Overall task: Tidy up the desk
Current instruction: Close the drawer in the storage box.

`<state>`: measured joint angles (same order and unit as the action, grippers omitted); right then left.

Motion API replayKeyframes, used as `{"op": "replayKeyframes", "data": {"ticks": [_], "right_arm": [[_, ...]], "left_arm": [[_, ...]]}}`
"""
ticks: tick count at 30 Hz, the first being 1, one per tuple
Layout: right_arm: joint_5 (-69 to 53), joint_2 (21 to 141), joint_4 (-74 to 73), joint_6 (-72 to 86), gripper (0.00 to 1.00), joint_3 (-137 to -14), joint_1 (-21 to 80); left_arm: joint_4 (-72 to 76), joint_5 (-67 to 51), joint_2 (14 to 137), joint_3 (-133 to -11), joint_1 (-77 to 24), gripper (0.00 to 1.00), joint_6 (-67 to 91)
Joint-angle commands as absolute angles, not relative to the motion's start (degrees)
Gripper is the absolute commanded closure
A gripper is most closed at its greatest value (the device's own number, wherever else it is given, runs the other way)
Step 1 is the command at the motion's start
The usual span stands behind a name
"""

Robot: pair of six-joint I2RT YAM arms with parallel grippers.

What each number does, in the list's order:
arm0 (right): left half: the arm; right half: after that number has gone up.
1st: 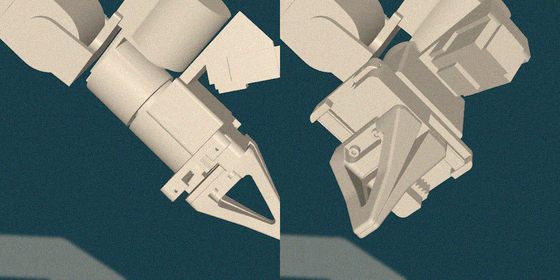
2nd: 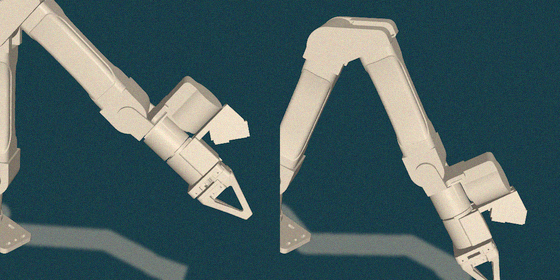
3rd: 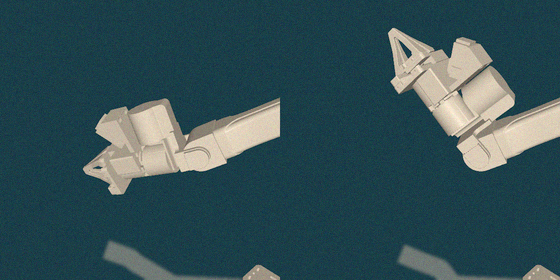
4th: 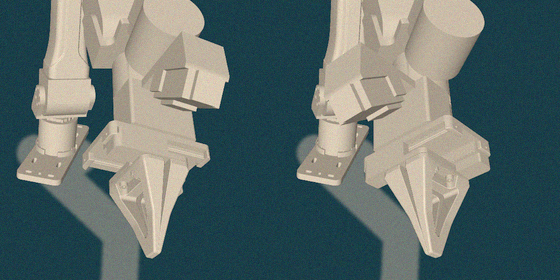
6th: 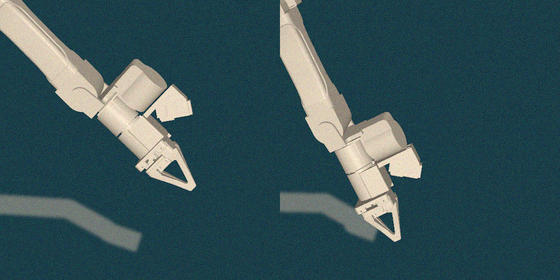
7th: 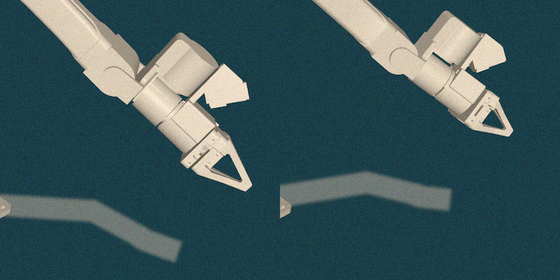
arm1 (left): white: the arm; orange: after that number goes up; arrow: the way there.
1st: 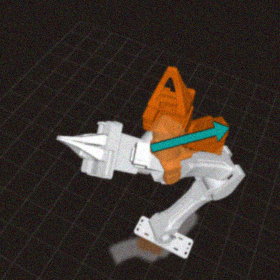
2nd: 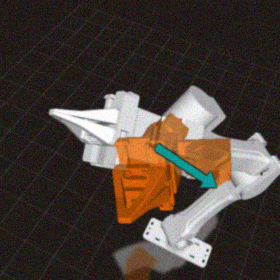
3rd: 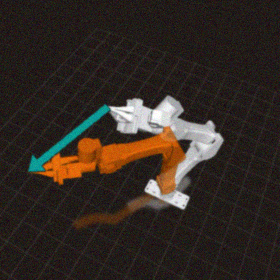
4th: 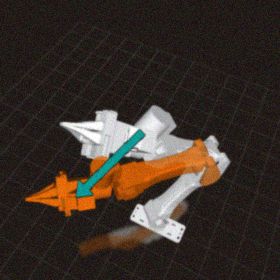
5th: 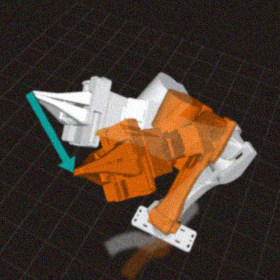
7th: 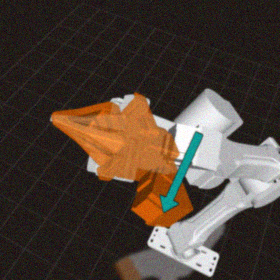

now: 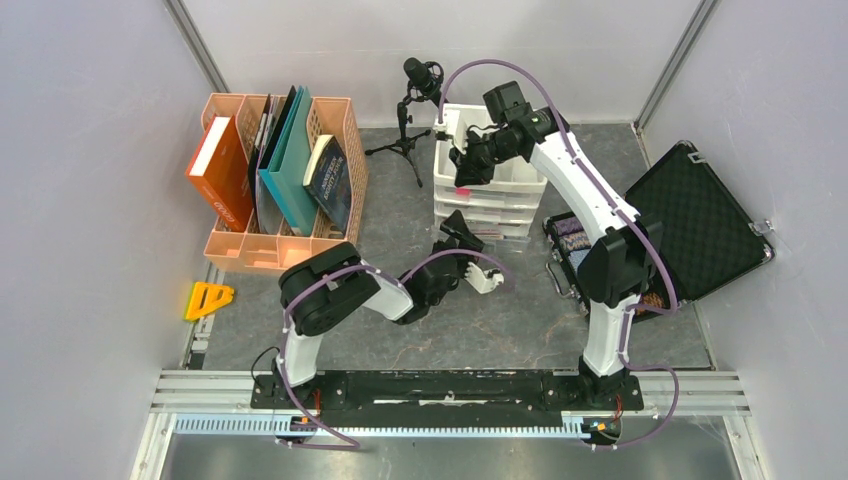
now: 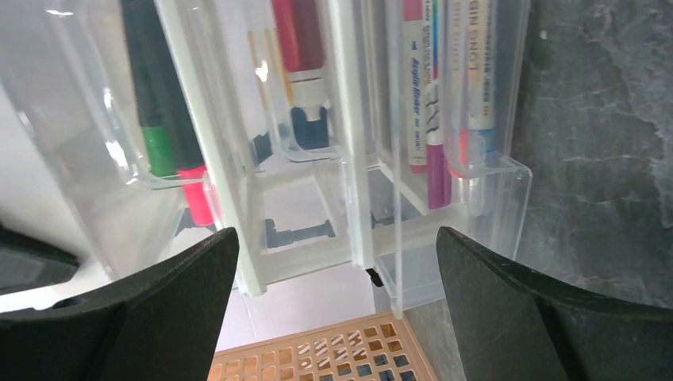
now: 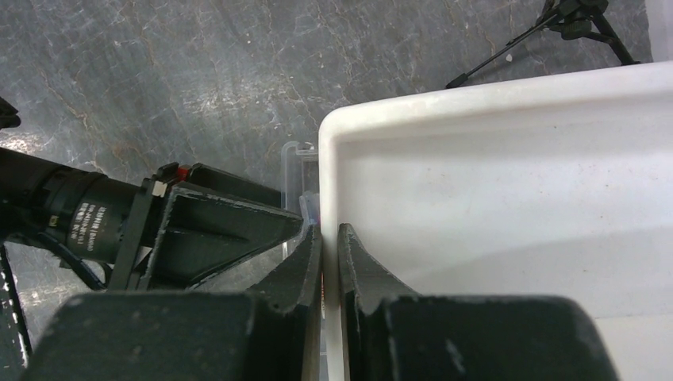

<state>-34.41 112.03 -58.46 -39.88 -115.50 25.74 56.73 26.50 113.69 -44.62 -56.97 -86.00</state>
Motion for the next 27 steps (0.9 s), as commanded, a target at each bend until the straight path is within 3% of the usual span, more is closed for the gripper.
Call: {"op": "replayKeyframes", "data": {"ticks": [1,7,10,16,19,24,27], "right_arm": [[-34.09,113.71,-63.63,-38.02,1.0,-117.88,25.49],[-32.01,114.73,-62.86,-38.24,0.95,-119.72,25.39],[-31.6,115.59,-62.66,-38.09,0.88,-120.91,25.36],[-30.72,115.2,-61.96,-37.6,0.68,-121.86,25.39],[-29.47,113.25,-60.06,-36.47,0.47,-121.42,25.39],[-26.92,108.47,-55.16,-33.59,0.29,-119.32,25.4],[-24.81,104.31,-50.38,-31.95,0.24,-116.22,25.39]], "left_arm": [[63.25,26.1,109.25,-45.04,-56.68,0.0,-87.75],[57.57,27.85,103.47,-41.87,-56.95,0.0,-84.31],[52.42,29.31,99.56,-41.32,-57.11,0.0,-80.8],[37.1,30.76,89.7,-41.93,-57.13,0.0,-69.86],[28.34,30.84,85.37,-43.02,-57.04,0.0,-63.73],[14.01,29.99,78.81,-44.16,-56.95,0.0,-53.5],[4.08,27.94,74.66,-45.17,-56.78,0.0,-46.38]]}}
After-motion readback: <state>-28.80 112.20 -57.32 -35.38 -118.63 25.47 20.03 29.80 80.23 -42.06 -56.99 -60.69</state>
